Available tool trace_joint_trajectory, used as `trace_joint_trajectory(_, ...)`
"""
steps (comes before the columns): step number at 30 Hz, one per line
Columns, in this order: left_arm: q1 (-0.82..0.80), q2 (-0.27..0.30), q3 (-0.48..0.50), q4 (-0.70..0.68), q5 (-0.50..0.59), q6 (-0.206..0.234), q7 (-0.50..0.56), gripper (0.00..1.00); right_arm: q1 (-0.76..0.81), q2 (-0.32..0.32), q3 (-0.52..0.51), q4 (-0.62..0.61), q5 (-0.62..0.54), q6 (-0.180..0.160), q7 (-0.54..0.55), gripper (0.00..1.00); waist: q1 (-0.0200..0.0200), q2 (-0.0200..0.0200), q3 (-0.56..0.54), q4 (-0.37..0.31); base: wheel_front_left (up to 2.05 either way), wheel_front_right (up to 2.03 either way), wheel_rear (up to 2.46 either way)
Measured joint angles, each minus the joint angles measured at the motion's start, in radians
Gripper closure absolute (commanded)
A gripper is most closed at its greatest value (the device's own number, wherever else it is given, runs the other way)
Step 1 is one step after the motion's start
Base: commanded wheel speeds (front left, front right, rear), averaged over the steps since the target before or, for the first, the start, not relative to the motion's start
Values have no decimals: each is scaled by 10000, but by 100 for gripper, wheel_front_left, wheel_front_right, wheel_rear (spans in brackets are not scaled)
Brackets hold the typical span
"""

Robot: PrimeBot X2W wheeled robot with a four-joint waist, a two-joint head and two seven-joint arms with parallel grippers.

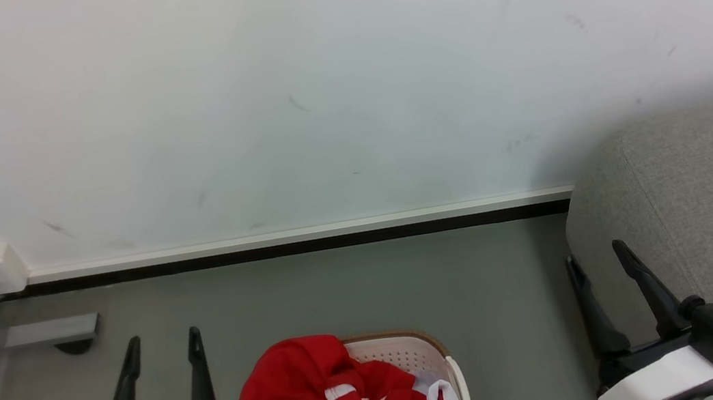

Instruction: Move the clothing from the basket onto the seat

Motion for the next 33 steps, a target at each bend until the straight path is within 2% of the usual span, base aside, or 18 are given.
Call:
trace_joint_trajectory(16,-171,-109,318,-56,-627,-282,0,0,-370,-6,-393,-318,499,0,-2,0,0,0,514,-295,0,0,0)
trace_joint_trajectory(33,-1688,-123,282,295,-784,-723,0,0,-1255,-56,-744,-1181,504,0,-4,0,2,0,2544,-689,0,0,0)
